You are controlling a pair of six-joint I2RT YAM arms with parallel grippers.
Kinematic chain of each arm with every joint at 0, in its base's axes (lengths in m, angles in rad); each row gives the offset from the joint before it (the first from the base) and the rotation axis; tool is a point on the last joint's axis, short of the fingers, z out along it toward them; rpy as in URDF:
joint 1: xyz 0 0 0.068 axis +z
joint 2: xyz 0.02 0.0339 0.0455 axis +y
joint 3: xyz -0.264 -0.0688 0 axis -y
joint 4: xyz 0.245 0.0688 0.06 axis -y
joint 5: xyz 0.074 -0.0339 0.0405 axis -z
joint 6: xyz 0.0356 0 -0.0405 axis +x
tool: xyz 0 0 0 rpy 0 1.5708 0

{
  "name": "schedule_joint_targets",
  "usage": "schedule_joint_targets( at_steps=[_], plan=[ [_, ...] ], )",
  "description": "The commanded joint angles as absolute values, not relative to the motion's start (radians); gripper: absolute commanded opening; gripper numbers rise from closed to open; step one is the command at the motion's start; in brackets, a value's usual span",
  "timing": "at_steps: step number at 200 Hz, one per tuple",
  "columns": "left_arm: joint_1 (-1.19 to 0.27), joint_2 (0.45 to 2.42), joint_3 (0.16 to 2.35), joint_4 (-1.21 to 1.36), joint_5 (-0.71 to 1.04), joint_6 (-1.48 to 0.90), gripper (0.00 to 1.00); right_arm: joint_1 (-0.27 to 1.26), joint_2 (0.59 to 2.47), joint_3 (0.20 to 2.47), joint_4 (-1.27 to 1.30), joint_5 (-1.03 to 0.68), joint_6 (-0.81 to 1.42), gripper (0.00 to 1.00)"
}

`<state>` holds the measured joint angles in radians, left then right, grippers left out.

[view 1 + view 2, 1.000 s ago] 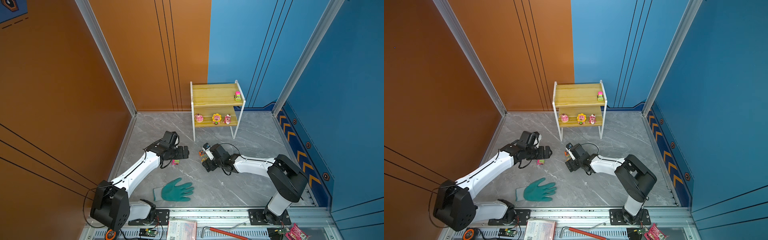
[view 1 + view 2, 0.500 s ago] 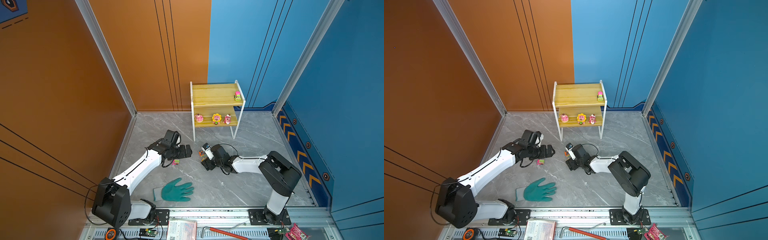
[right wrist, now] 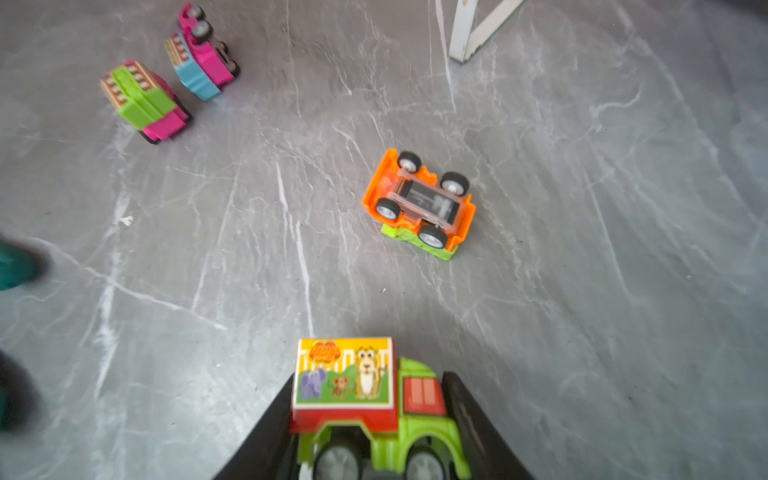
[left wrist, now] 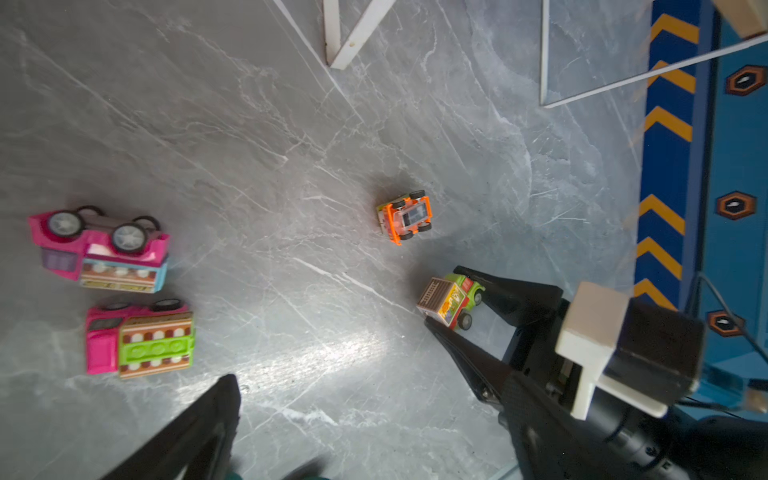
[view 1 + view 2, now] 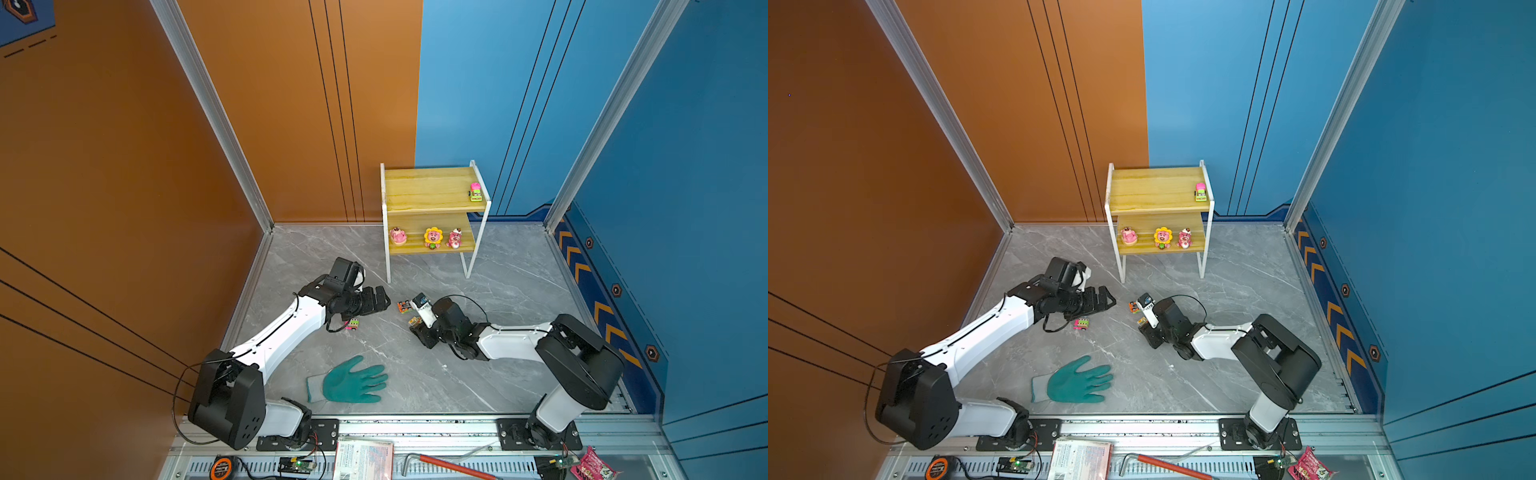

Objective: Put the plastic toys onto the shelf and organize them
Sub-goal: 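Lift the truck with the right gripper while the left gripper approaches it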

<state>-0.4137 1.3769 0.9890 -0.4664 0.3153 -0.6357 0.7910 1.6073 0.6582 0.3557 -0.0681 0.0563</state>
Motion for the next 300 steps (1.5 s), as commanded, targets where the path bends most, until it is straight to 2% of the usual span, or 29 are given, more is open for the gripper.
schedule_joint_targets(
  at_steps=[1, 50, 64, 69, 93, 117, 180, 265, 300],
  plan=[
    [-0.422, 1.389, 1.002, -0.375, 0.428, -0.72, 0.98, 0.817, 1.498, 0.624, 0.416, -0.038, 0.066, 0.49],
    [-0.433, 1.415, 1.007, -0.238, 0.596, -0.816, 0.88, 0.868, 1.334, 0.607, 0.412, -0.007, 0.041, 0.5],
    [-0.436, 1.419, 1.008, -0.203, 0.635, -0.836, 0.88, 0.873, 1.305, 0.614, 0.405, 0.002, 0.03, 0.49],
    [-0.436, 1.42, 1.008, -0.197, 0.65, -0.844, 0.82, 0.873, 1.296, 0.619, 0.4, 0.003, 0.026, 0.49],
    [-0.436, 1.42, 0.995, -0.088, 0.707, -0.899, 0.75, 0.876, 1.27, 0.633, 0.388, 0.018, 0.009, 0.49],
    [-0.436, 1.418, 0.985, -0.018, 0.749, -0.953, 0.72, 0.876, 1.264, 0.642, 0.393, 0.026, 0.0, 0.49],
    [-0.436, 1.416, 0.983, -0.003, 0.789, -0.952, 0.7, 0.874, 1.27, 0.673, 0.421, 0.047, -0.007, 0.48],
    [-0.461, 1.439, 0.983, -0.002, 0.806, -0.931, 0.56, 0.866, 1.279, 0.708, 0.41, 0.056, -0.019, 0.48],
    [-0.465, 1.442, 0.984, -0.002, 0.803, -0.931, 0.46, 0.86, 1.297, 0.721, 0.408, 0.064, -0.018, 0.48]
  ],
)
